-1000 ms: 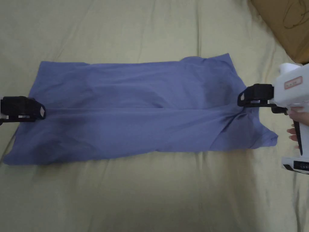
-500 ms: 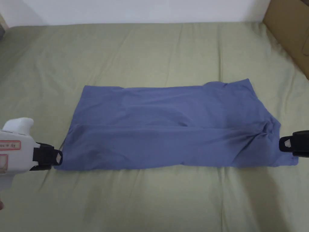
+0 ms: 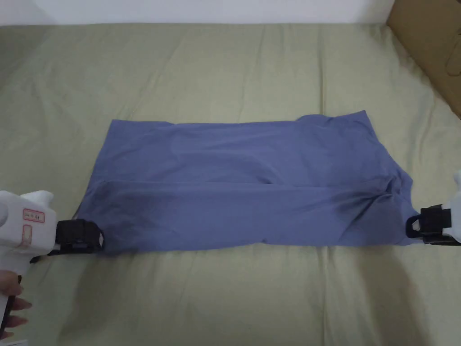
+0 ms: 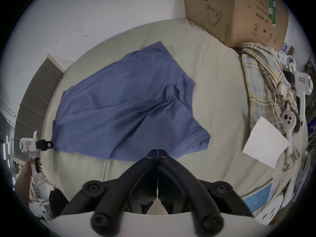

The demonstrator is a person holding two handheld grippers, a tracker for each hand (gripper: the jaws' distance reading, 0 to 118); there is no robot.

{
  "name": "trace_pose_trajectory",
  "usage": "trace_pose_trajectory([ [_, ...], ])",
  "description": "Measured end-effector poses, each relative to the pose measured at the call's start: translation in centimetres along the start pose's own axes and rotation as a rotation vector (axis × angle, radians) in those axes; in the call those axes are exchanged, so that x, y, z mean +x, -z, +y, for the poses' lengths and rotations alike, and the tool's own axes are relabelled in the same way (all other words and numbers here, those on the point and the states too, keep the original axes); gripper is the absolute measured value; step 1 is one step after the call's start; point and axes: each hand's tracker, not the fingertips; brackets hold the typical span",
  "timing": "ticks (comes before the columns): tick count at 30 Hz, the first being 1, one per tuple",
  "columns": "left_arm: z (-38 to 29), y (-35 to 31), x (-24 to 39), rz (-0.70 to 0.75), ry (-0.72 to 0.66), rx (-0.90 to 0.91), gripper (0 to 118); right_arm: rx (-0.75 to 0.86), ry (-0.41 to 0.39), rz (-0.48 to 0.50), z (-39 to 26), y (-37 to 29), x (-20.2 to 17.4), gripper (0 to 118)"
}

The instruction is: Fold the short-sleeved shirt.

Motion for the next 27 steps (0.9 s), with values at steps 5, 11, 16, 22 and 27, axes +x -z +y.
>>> trace_pose_trajectory([
  [5, -0.4, -1.3, 1.9, 0.078, 0.132, 0.035, 80, -0.048, 0.024, 0.074, -0.6, 0.7, 0.4, 0],
  [11, -0.8, -4.7, 1.7, -0.096, 0.098, 0.125, 6, 0.017, 0.189, 0.184, 0.1, 1.1, 2.8, 2],
  [16, -1.0, -5.6, 2.3, -0.037, 0.158, 0.157, 6, -0.020, 0.270, 0.122, 1.5, 2.4, 4.4, 112],
  [22, -1.3, -5.3, 2.6, -0.065, 0.130, 0.130, 6, -0.073, 0.241, 0.049, 2.4, 5.3, 5.2, 117],
  [27, -1.5, -4.8, 1.9, -0.063, 0.110, 0.124, 6, -0.089, 0.248, 0.037, 2.0, 6.0, 5.8, 36],
])
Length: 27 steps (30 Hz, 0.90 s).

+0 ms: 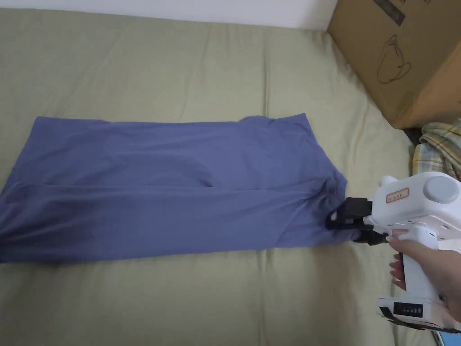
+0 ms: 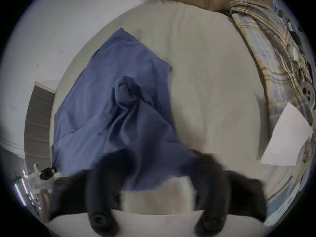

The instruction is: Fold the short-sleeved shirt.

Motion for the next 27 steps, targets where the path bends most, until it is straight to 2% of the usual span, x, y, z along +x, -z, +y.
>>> trace_pose_trajectory([
  [1, 0.0, 0.0, 0.1, 0.000, 0.000, -0.001, 6, 0.040, -0.038, -0.045, -0.2, -0.5, 0.0, 7],
  [2, 0.1, 0.1, 0.1, -0.006, 0.000, -0.006, 6, 0.024, -0.015, 0.110, -0.2, -0.7, 0.4, 7],
  [3, 0.1, 0.1, 0.0, -0.006, 0.000, -0.004, 6, 0.026, 0.022, 0.109, -0.3, -1.2, 0.5, 7],
  [5, 0.1, 0.0, -0.2, 0.000, 0.001, -0.003, 5, 0.029, 0.014, 0.072, -0.4, -1.9, 0.3, 6],
  [10, -0.4, -1.9, -1.0, -0.031, -0.005, -0.003, 4, 0.025, -0.035, 0.106, -2.2, -5.2, 0.6, 6],
  [13, -1.9, -4.3, -0.7, 0.004, 0.098, -0.013, 4, 0.023, -0.060, 0.127, -4.3, -8.4, 1.2, 6],
  [17, -5.2, -7.2, -1.6, -0.040, 0.078, -0.037, 4, -0.011, -0.087, 0.128, -8.2, -11.8, 3.1, 6],
  [21, -8.3, -7.3, -2.7, -0.081, 0.030, -0.083, 4, -0.073, -0.100, 0.114, -11.1, -11.5, 4.3, 6],
  [24, -9.7, -5.7, -3.0, -0.098, -0.004, -0.123, 4, -0.078, -0.060, 0.088, -11.9, -9.7, 4.6, 7],
  [25, -10.1, -5.5, -3.1, -0.102, -0.017, -0.114, 5, -0.063, -0.047, 0.096, -12.0, -9.3, 4.7, 13],
  [26, -10.3, -5.6, -3.1, -0.085, -0.011, -0.102, 8, -0.054, -0.042, 0.088, -12.2, -9.1, 4.5, 32],
  [27, -10.4, -5.7, -3.1, -0.060, -0.003, -0.094, 25, -0.052, -0.050, 0.032, -12.3, -9.1, 4.3, 69],
])
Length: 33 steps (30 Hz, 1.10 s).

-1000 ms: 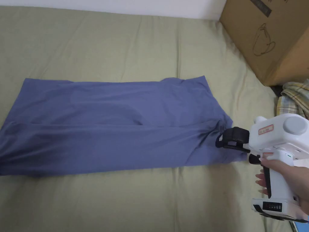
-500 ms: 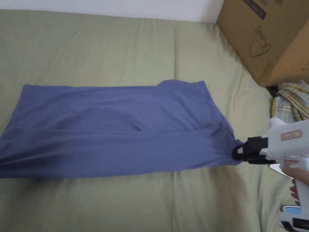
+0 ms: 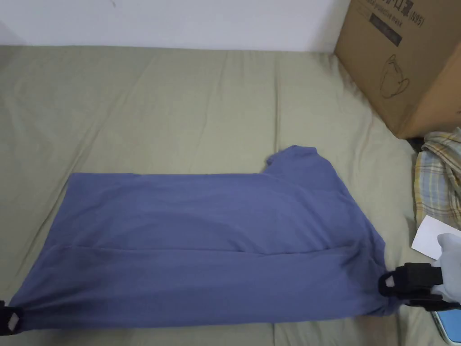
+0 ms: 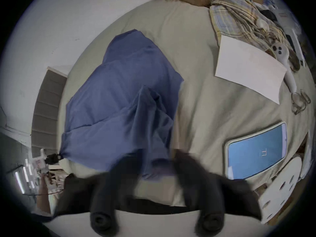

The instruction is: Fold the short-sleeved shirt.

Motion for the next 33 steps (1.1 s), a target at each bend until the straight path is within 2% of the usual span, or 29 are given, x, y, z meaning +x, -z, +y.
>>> trace_pose_trajectory([
  [1, -0.2, -0.3, 0.3, 0.015, 0.002, 0.000, 50, 0.004, -0.017, -0.046, -0.2, -0.1, -0.3, 87],
  [2, -0.3, -0.4, 0.1, 0.019, 0.001, -0.002, 79, 0.025, -0.034, -0.049, -0.3, -0.5, -0.6, 91],
  [3, -0.3, -0.7, -0.2, 0.013, -0.007, -0.004, 99, 0.037, -0.030, -0.036, -0.3, -0.9, -0.8, 91],
  [6, 0.1, -2.4, -0.2, -0.040, -0.081, 0.073, 99, 0.056, -0.008, -0.019, -0.1, -1.9, -2.0, 94],
  [8, 0.7, -3.6, -0.1, -0.096, -0.127, 0.138, 103, 0.067, -0.029, -0.020, 0.1, -2.4, -3.7, 99],
  [9, 1.0, -4.2, 0.2, -0.145, -0.137, 0.165, 107, 0.069, -0.080, -0.040, 0.4, -2.6, -4.9, 100],
  [11, 2.1, -5.0, 0.9, -0.207, -0.124, 0.208, 107, 0.071, -0.195, -0.079, 1.3, -2.7, -7.7, 99],
  [12, 2.9, -5.1, 1.4, -0.198, -0.110, 0.194, 102, 0.096, -0.241, -0.074, 1.6, -2.7, -8.9, 84],
  [13, 3.5, -5.1, 2.0, -0.196, -0.100, 0.191, 90, 0.113, -0.270, -0.052, 1.9, -2.6, -9.9, 60],
  [14, 4.2, -4.9, 2.4, -0.199, -0.077, 0.191, 63, 0.127, -0.302, -0.007, 2.7, -2.4, -10.8, 19],
  [15, 4.7, -4.7, 2.7, -0.199, -0.053, 0.214, 9, 0.137, -0.318, 0.024, 3.3, -2.0, -11.5, 0],
  [16, 5.5, -4.2, 2.9, -0.192, -0.036, 0.226, 0, 0.140, -0.323, 0.028, 3.9, -1.4, -12.2, 0],
  [17, 6.5, -3.4, 3.6, -0.139, -0.009, 0.209, 0, 0.164, -0.305, 0.024, 4.6, -0.9, -12.6, 0],
  [19, 8.4, -2.3, 3.7, -0.059, -0.003, 0.236, 0, 0.120, -0.292, 0.095, 6.6, 0.5, -13.3, 0],
  [21, 11.5, -0.8, 3.3, -0.094, -0.019, 0.222, 0, 0.133, -0.299, 0.070, 8.1, 1.4, -14.1, 0],
  [24, 16.5, 1.5, 2.5, -0.047, -0.028, 0.228, 0, 0.130, -0.319, 0.063, 10.7, 2.7, -14.5, 0],
  [26, 20.1, 3.4, 2.3, 0.019, 0.030, 0.222, 0, 0.102, -0.290, 0.062, 12.1, 3.7, -14.3, 0],
  [28, 23.0, 5.6, 1.9, 0.078, 0.031, 0.182, 0, 0.096, -0.249, 0.097, 12.8, 4.3, -13.6, 0],
  [29, 24.2, 6.6, 1.9, 0.062, 0.018, 0.171, 6, 0.098, -0.244, 0.105, 13.0, 4.6, -13.3, 0],
  [30, 25.2, 7.5, 1.5, 0.062, 0.017, 0.163, 31, 0.097, -0.245, 0.100, 13.2, 4.9, -13.3, 0],
  [32, 26.8, 10.0, 0.9, 0.060, -0.009, 0.101, 104, 0.086, -0.244, 0.082, 13.4, 5.6, -12.8, 0],
  [33, 27.1, 10.9, 0.9, 0.065, -0.005, 0.089, 118, 0.077, -0.244, 0.077, 13.5, 6.0, -12.5, 0],
])
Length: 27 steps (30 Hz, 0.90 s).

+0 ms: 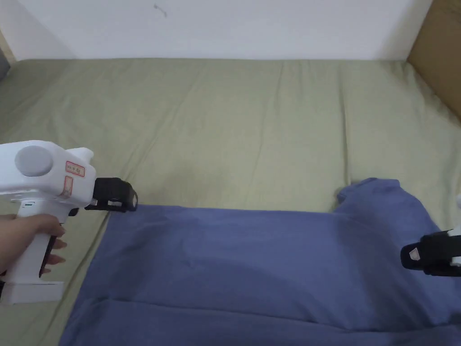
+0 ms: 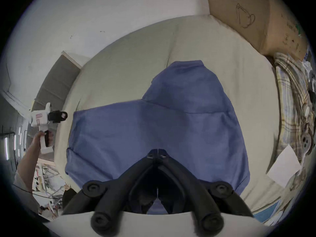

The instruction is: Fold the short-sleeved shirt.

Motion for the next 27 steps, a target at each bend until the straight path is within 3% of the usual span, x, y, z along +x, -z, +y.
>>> trace_pose_trajectory([
  [5, 1.0, 4.0, -0.1, 0.062, 0.032, 0.004, 118, -0.040, 0.025, -0.004, -0.5, 1.5, 1.3, 0],
  [8, 0.5, 6.6, -0.7, 0.003, -0.030, -0.122, 118, -0.051, 0.038, -0.010, -1.0, 2.2, 2.1, 0],
  [10, 0.0, 6.5, 0.0, 0.047, 0.032, -0.063, 118, -0.056, 0.051, -0.006, -1.1, 2.5, 2.2, 0],
  [14, 0.2, 6.2, 0.5, 0.083, 0.033, -0.072, 118, -0.057, 0.068, 0.002, -1.2, 2.8, 2.2, 0],
  [16, 0.3, 5.4, 1.0, 0.103, 0.053, -0.062, 101, -0.053, 0.068, 0.005, -1.1, 2.8, 2.2, 0],
  [18, -0.4, 3.5, 1.7, 0.135, 0.116, 0.021, 95, -0.043, 0.058, 0.003, -0.6, 2.7, 2.0, 0],
  [19, -0.7, 2.6, 1.9, 0.136, 0.136, 0.052, 73, -0.033, 0.053, 0.002, -0.3, 2.6, 2.0, 0],
  [20, -0.8, 1.6, 2.5, 0.116, 0.155, 0.060, 45, -0.015, 0.047, 0.001, 0.1, 2.5, 2.1, 0],
  [21, -0.8, 1.0, 2.5, 0.092, 0.165, 0.061, 0, 0.005, 0.047, 0.003, 0.5, 2.3, 2.1, 0],
  [23, -1.5, -1.0, 3.3, 0.061, 0.166, 0.062, 0, 0.057, 0.058, 0.044, 1.9, 1.8, 2.5, 0],
  [27, -2.1, -4.2, 4.0, 0.021, 0.215, 0.149, 0, 0.156, 0.111, 0.009, 5.4, 1.2, 4.3, 0],
])
